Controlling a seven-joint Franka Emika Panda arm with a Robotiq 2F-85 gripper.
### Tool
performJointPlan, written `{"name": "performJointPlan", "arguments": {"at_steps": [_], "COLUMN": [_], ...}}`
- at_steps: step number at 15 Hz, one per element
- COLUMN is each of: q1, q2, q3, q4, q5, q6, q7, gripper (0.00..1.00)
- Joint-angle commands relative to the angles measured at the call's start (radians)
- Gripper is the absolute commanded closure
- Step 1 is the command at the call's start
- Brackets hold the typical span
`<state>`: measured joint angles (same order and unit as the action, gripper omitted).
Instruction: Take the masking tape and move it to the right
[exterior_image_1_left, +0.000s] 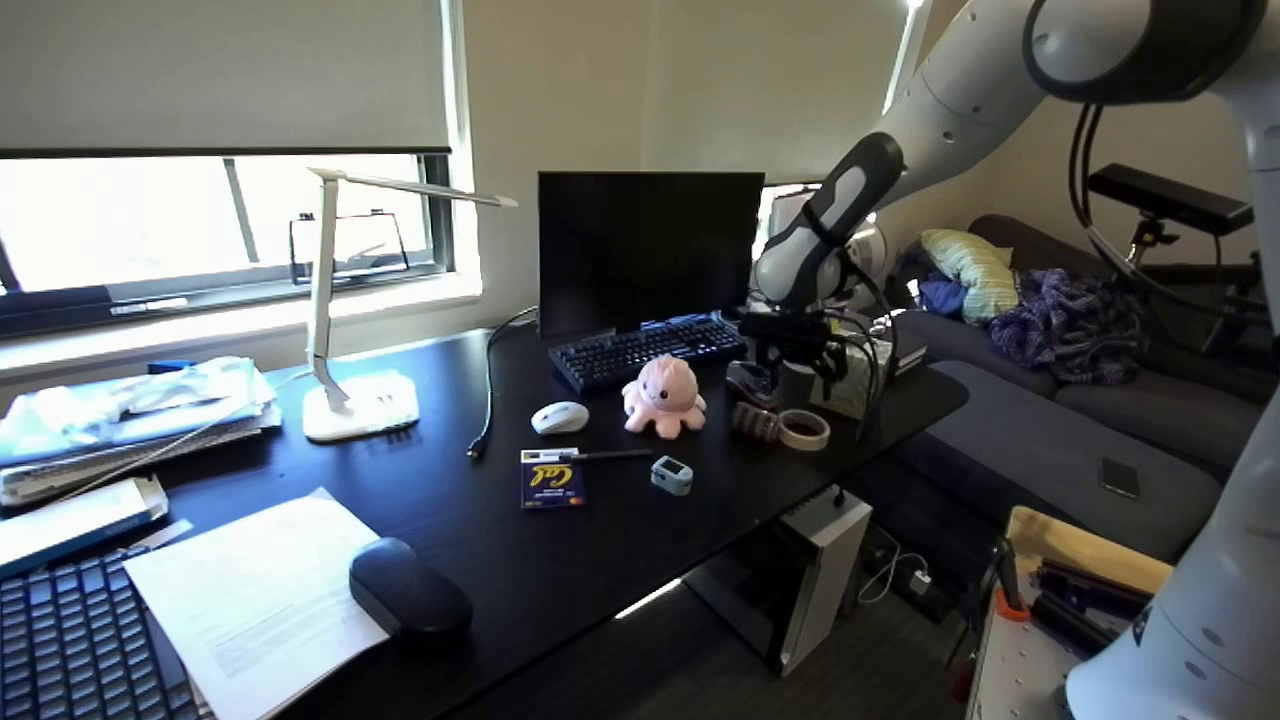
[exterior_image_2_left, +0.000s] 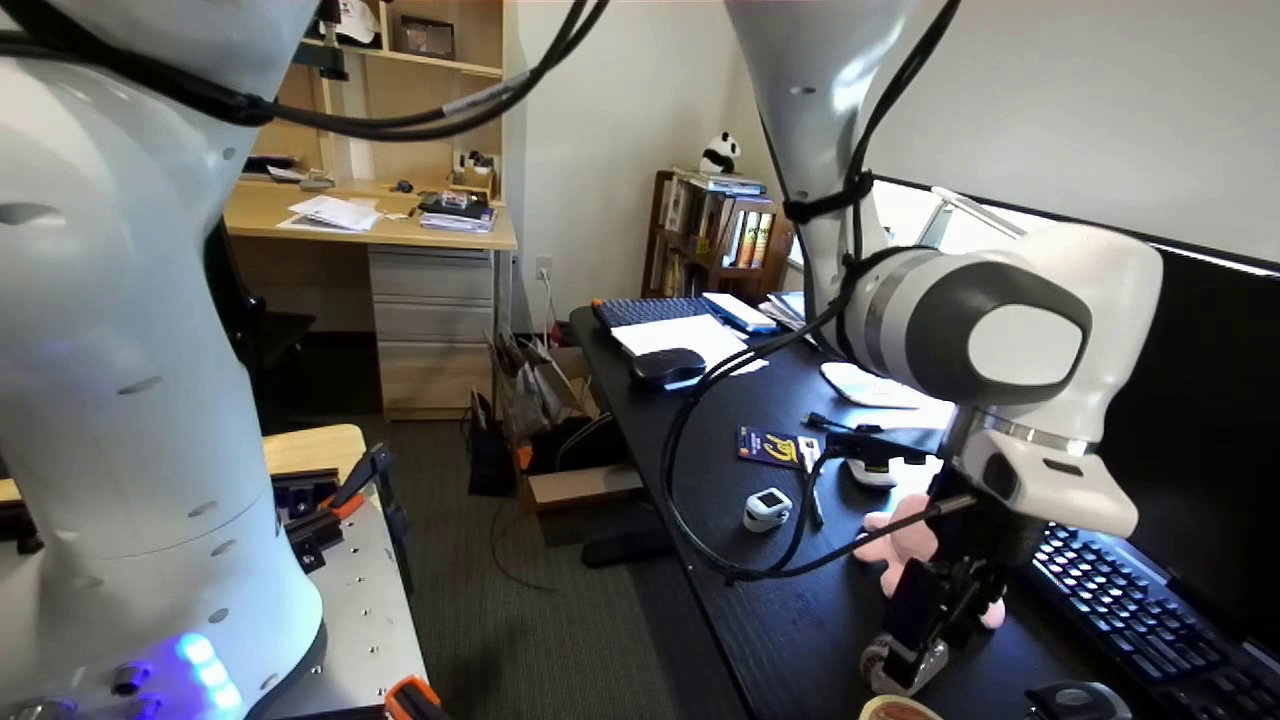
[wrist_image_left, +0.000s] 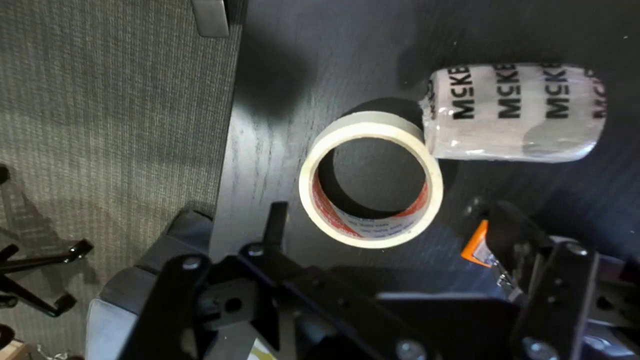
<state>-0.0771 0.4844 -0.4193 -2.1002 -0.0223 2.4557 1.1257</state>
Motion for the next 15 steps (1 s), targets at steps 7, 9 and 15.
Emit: {"name": "performJointPlan", "arguments": {"at_steps": [7, 9, 15], "q1": [0.112, 0.135, 0.162], "q2": [-0.186, -0.17, -0.134], "q3": [0.138, 0.184, 0.301], "q4": [-0.022, 0.03, 0.137], "q5": [-0.239, -0.253, -0.232], "q6": [-0.013, -0.031, -0.019], "q7": [-0.069, -0.1, -0.301], "gripper": [0.0, 0.0, 0.0]}}
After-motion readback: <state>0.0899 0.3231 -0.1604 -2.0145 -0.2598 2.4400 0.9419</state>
